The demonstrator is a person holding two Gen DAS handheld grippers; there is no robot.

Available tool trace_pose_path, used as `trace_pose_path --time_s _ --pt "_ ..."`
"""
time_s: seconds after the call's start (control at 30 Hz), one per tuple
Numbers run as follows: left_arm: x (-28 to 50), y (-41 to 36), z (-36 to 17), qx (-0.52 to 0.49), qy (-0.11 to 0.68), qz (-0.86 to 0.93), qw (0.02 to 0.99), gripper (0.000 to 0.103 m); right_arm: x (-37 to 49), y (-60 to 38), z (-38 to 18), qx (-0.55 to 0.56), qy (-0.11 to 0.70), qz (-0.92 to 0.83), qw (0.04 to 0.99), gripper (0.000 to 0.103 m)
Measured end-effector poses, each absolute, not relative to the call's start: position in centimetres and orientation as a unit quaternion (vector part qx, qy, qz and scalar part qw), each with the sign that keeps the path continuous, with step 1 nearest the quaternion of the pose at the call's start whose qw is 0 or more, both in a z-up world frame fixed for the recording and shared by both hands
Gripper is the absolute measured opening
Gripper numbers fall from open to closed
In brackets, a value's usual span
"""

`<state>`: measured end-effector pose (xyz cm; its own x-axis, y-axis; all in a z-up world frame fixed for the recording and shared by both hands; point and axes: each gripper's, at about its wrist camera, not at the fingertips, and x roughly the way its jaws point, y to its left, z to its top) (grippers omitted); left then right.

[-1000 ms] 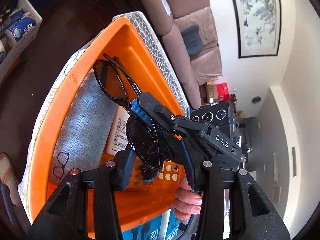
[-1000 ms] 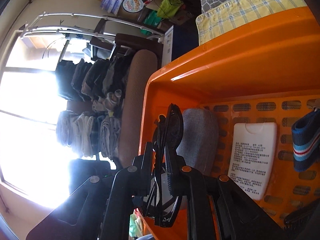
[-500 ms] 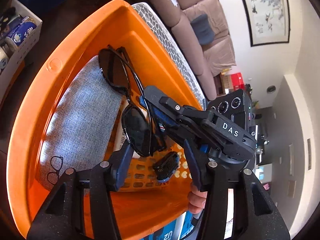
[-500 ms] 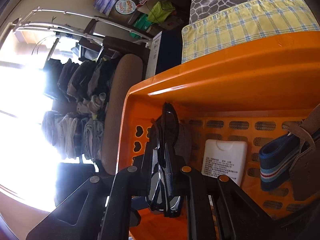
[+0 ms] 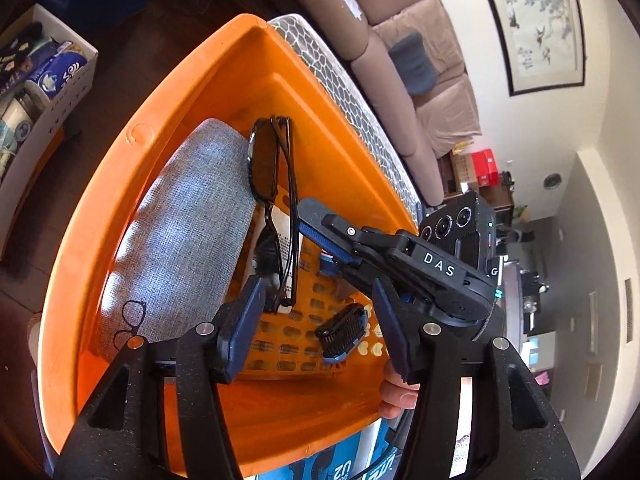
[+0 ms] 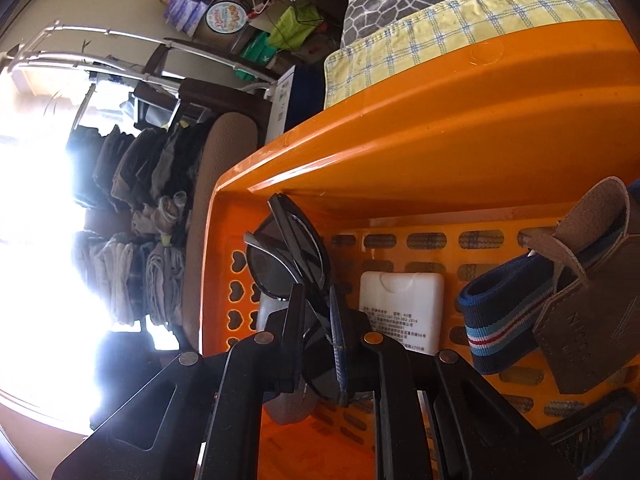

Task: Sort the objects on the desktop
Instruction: 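Lower the sunglasses into the orange basket and open the right gripper, then move the right tool back to the clear bag of face masks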

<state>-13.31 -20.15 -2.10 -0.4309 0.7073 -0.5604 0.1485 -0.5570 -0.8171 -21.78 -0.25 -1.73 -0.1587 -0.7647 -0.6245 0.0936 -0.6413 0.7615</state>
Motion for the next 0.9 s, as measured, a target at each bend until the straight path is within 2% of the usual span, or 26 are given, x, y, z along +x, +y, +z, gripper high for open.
trace_pose_path --time_s 0.07,0.13,0.2,0.23,0.53,0.67,0.73,0.8,0.9 --pt "-13.2 -20.2 -1.8 -0.496 -0.427 0.732 0.19 0.057 -21.6 0.0 -1.6 0.572 -0.288 -0.707 0.3 0.014" --pt "-12.8 -20.2 -1.6 -0.496 -0.422 0.735 0.188 0.057 -21.6 0.3 -1.3 0.571 -0.278 -0.713 0.296 0.021" --pt "-12.6 -20.2 -1.3 -0.496 -0.421 0.736 0.186 0.057 -21.5 0.6 -0.7 0.57 -0.265 -0.722 0.288 0.037" --pt "-12.6 -20.2 -1.1 -0.496 -0.421 0.736 0.185 0.057 -21.4 0.8 -0.5 0.569 -0.26 -0.727 0.282 0.04" --pt "-11.8 -19.7 0.6 -0.497 -0.409 0.742 0.186 0.059 -20.8 2.3 1.5 0.561 -0.254 -0.739 0.273 0.051" --pt "-11.4 -18.8 2.1 -0.497 -0.389 0.753 0.186 0.066 -19.9 3.3 3.3 0.549 -0.241 -0.751 0.277 0.065" --pt "-11.3 -18.2 2.9 -0.497 -0.381 0.757 0.186 0.072 -19.3 3.8 4.5 0.542 -0.225 -0.76 0.279 0.068" --pt "-11.2 -17.5 3.7 -0.496 -0.377 0.76 0.186 0.076 -18.7 4.4 5.5 0.536 -0.204 -0.771 0.275 0.077" --pt "-10.8 -16.3 4.8 -0.494 -0.369 0.764 0.188 0.091 -17.6 5.5 6.8 0.529 -0.185 -0.784 0.268 0.086"
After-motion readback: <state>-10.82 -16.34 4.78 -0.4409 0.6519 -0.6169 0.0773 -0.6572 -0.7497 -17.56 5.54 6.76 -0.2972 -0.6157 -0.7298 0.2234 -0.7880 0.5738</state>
